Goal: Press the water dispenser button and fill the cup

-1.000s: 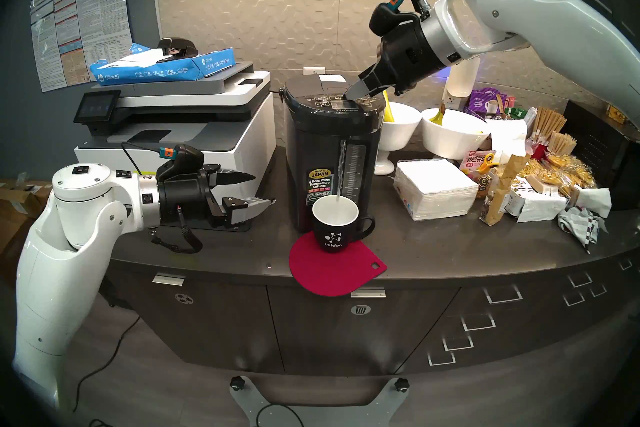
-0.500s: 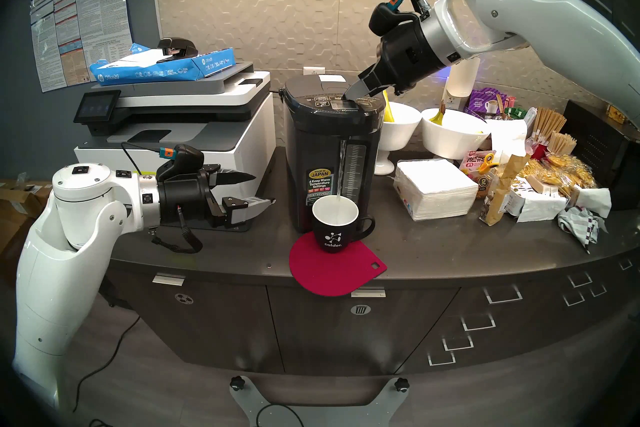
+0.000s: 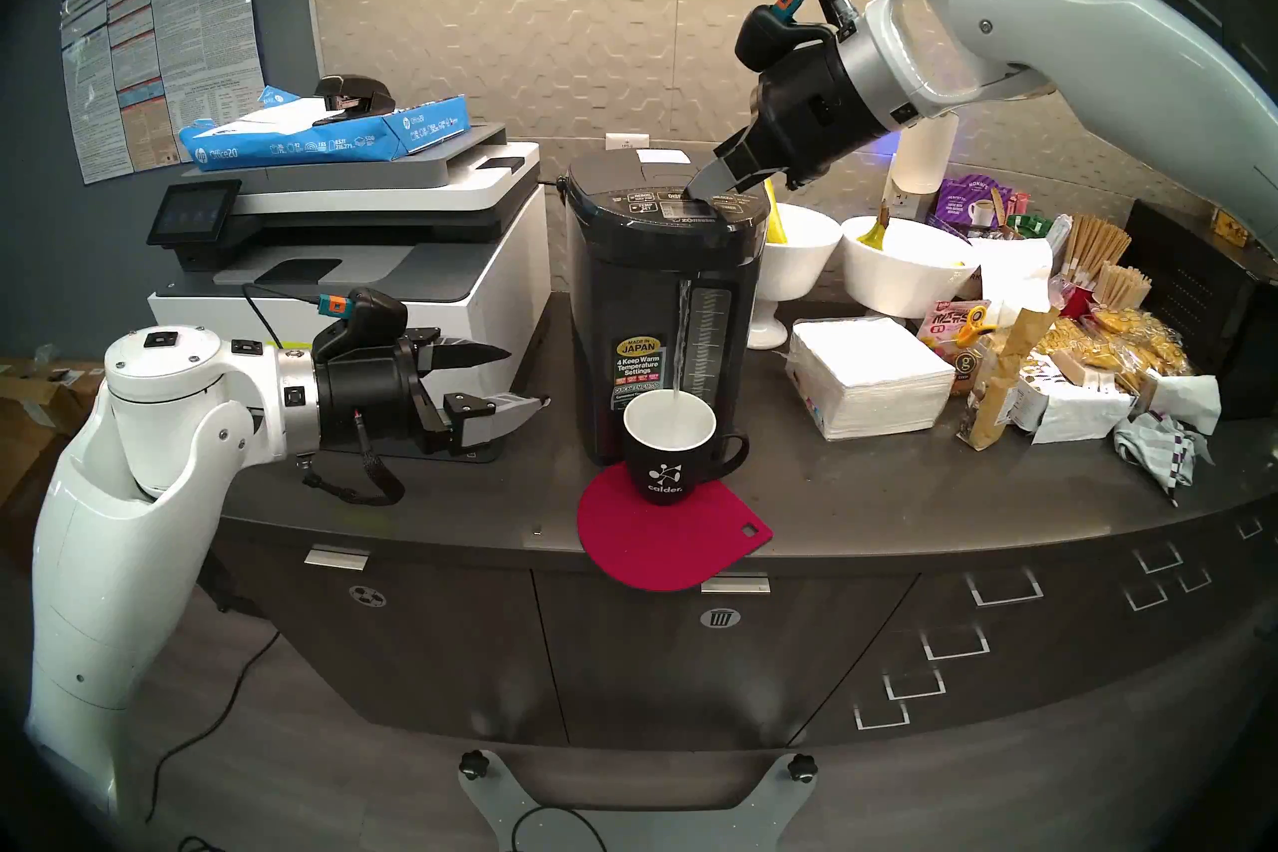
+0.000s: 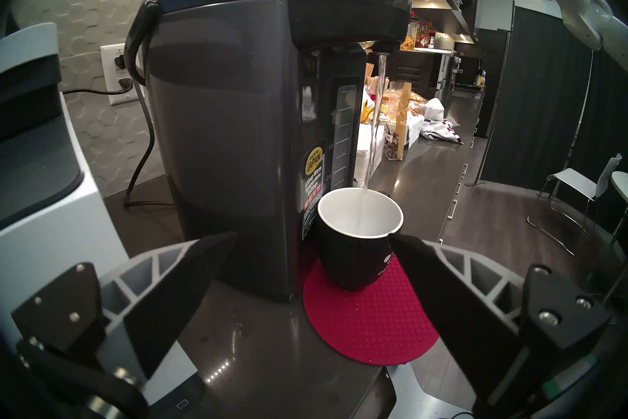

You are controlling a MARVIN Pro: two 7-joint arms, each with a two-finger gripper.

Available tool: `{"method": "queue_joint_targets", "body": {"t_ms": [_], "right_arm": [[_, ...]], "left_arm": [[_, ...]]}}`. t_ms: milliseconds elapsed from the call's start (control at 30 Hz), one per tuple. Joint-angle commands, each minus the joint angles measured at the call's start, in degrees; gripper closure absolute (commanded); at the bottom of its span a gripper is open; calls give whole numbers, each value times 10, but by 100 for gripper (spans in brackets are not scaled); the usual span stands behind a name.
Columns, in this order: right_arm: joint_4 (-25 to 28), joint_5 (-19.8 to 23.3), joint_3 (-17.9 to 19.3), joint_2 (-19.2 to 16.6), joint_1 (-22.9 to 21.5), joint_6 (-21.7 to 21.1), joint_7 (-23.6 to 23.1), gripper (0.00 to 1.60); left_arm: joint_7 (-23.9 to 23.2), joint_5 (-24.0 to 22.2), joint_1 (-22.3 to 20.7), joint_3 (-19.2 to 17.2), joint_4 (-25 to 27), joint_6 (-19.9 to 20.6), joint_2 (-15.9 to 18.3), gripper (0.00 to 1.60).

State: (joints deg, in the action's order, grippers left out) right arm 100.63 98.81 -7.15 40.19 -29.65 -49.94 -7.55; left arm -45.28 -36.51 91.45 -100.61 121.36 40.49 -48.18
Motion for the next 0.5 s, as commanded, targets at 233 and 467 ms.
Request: {"method": "queue_joint_targets", "body": {"t_ms": [233,467], "right_arm": [[5,-8,-19,10,16,-9,-6,160],[5,-15,-19,9,17,-10,-12,160]], "left_arm": [[0,-1,-1,-3,3,0,0,0],[0,-1,-1,-3,3,0,0,0]]}}
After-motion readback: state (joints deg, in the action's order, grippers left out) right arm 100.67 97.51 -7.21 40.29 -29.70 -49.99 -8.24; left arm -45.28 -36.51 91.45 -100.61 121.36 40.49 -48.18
